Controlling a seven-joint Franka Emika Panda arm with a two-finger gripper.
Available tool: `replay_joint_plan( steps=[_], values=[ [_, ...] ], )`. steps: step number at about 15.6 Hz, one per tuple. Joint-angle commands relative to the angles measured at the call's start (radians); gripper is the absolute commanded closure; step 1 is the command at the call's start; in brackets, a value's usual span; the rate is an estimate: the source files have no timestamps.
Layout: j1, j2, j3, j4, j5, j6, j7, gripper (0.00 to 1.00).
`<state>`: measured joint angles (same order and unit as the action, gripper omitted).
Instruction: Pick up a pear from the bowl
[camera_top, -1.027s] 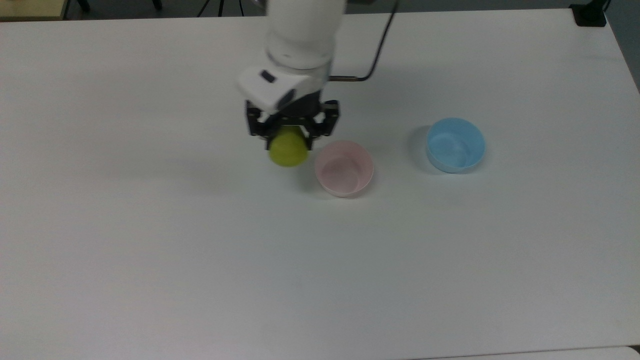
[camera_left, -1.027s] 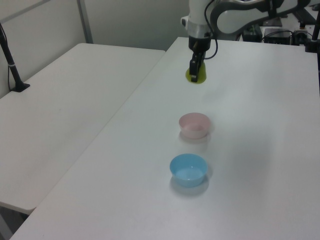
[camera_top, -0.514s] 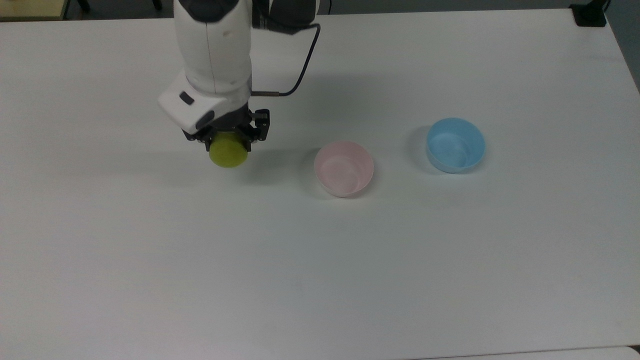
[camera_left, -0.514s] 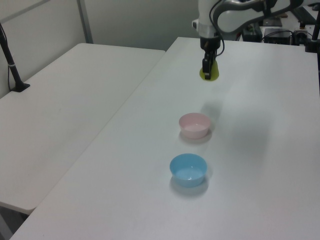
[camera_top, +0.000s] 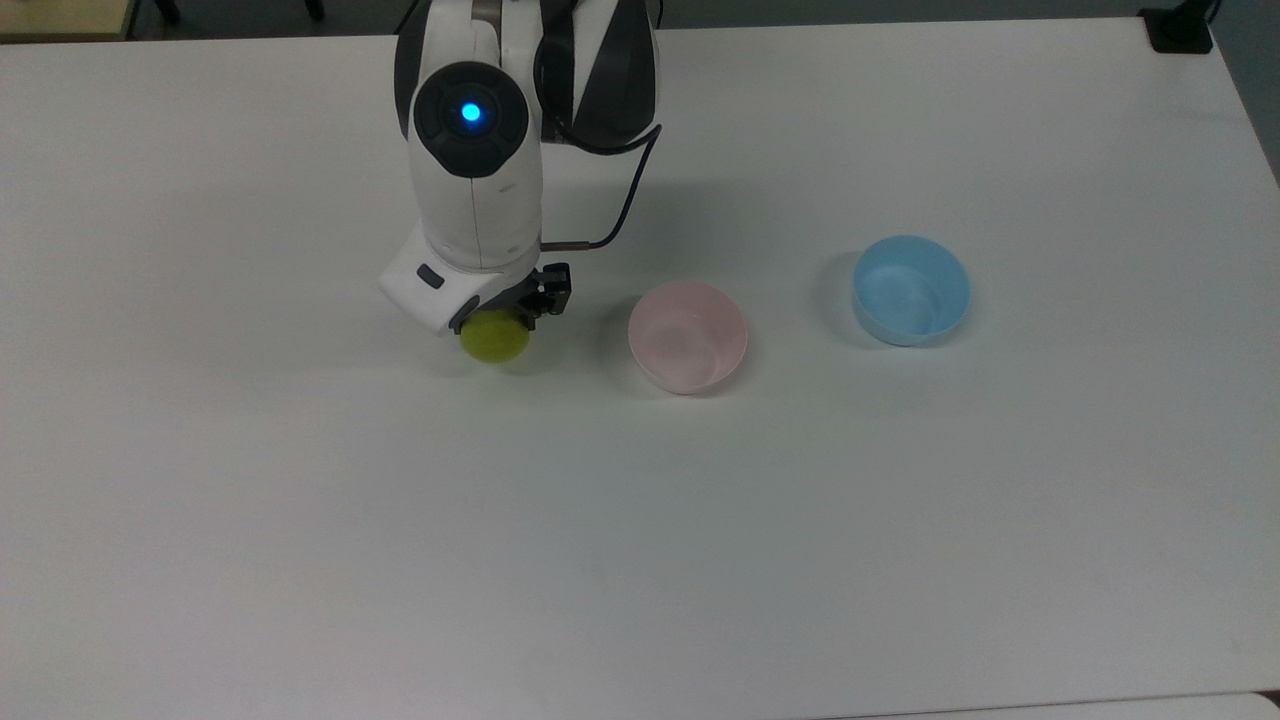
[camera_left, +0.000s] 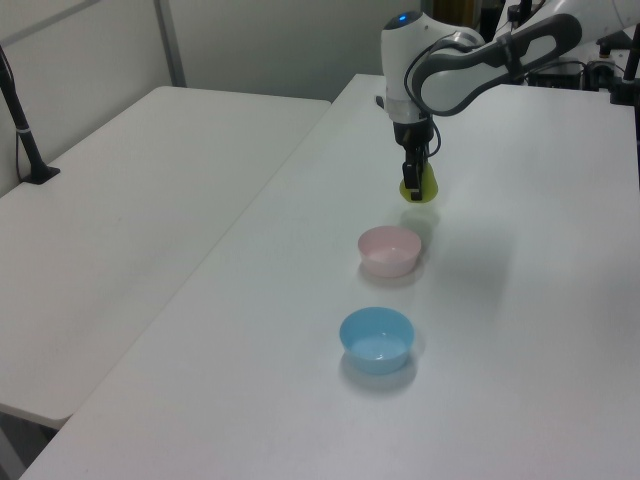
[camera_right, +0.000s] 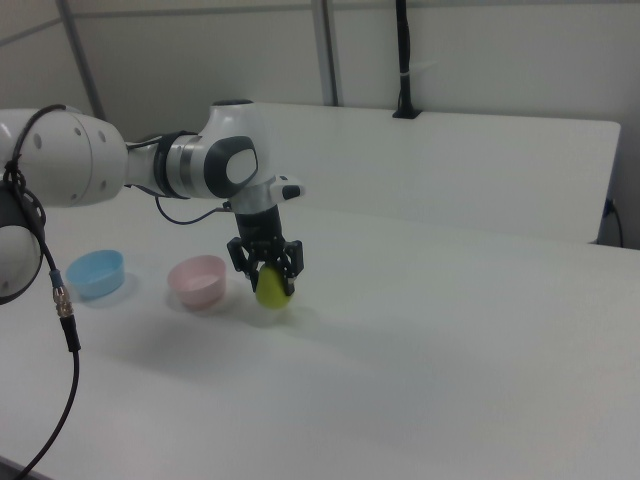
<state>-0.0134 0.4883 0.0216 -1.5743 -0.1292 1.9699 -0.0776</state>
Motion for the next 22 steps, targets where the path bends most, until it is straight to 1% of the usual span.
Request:
replay_joint_plan(
  steps=[1,4,6,9,10,11,13,16,18,20,22],
  values=[
    [0.009,0.001,-0.006,-0.009,0.002,0.032,-0.018,0.01],
    [0.009,-0.005,-0.006,-0.006,0.002,0.026,-0.018,0.00],
    [0.010,-0.031,-0.008,-0.003,0.002,0.018,-0.007,0.00],
    [0.007,-0.103,-0.008,-0.004,0.002,0.009,0.097,0.00],
    [0.007,-0.132,-0.008,-0.003,0.002,-0.018,0.120,0.00],
    [0.004,-0.175,-0.008,-0.003,0.005,-0.076,0.122,0.00],
    [0.001,-0.226,-0.006,-0.003,0.013,-0.138,0.124,0.00],
    [-0.003,-0.289,-0.008,-0.006,0.016,-0.187,0.121,0.00],
    [-0.002,-0.307,-0.009,-0.006,0.016,-0.233,0.124,0.00],
    [0.000,-0.321,-0.011,-0.006,0.019,-0.246,0.124,0.00],
    [0.000,-0.324,-0.014,-0.006,0.048,-0.247,0.124,0.00]
  ],
)
